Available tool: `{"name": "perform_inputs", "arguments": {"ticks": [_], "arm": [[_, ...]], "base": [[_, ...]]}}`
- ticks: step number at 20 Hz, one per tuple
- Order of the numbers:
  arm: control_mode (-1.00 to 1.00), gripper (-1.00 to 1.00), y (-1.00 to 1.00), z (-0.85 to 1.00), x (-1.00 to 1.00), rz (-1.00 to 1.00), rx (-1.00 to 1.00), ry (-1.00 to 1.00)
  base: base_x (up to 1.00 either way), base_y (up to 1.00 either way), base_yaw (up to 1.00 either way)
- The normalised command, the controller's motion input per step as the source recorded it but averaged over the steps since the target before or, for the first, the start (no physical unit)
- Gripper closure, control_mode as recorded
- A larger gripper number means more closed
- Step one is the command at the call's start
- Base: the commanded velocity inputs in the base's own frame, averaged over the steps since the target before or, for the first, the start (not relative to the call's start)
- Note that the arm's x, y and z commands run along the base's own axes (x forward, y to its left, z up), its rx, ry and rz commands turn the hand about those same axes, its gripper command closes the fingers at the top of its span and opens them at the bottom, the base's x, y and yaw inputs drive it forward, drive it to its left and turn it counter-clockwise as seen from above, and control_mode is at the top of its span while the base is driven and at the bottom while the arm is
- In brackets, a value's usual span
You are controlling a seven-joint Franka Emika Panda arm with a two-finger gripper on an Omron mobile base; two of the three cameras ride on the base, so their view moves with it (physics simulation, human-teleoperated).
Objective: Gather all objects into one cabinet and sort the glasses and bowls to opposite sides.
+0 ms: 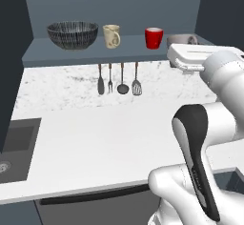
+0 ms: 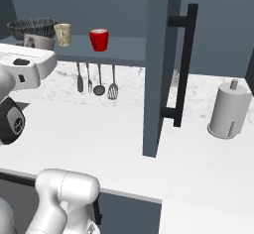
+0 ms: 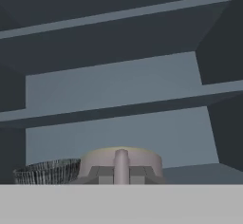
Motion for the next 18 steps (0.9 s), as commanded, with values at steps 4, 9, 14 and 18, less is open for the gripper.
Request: {"name": "perform_inputs", "arguments": {"ticks": [4,9,14,18], "arm": [[-1.00,1.00,-0.69,-0.09,1.00,0.03,0.05,-0.05],[-1.00,1.00,-0.27,-0.16,0.47,0.07,-0.02,-0.29],[-1.00,1.00,0.01,0.00,0.06,0.00,-0.03,-0.19],[-1.00,1.00,0.06,0.01,0.28,0.01,0.00,0.01]], "base": [[0.00,0.00,0.00],[0.00,0.00,0.00],[0.00,0.00,0.00],[0.00,0.00,0.00]]}}
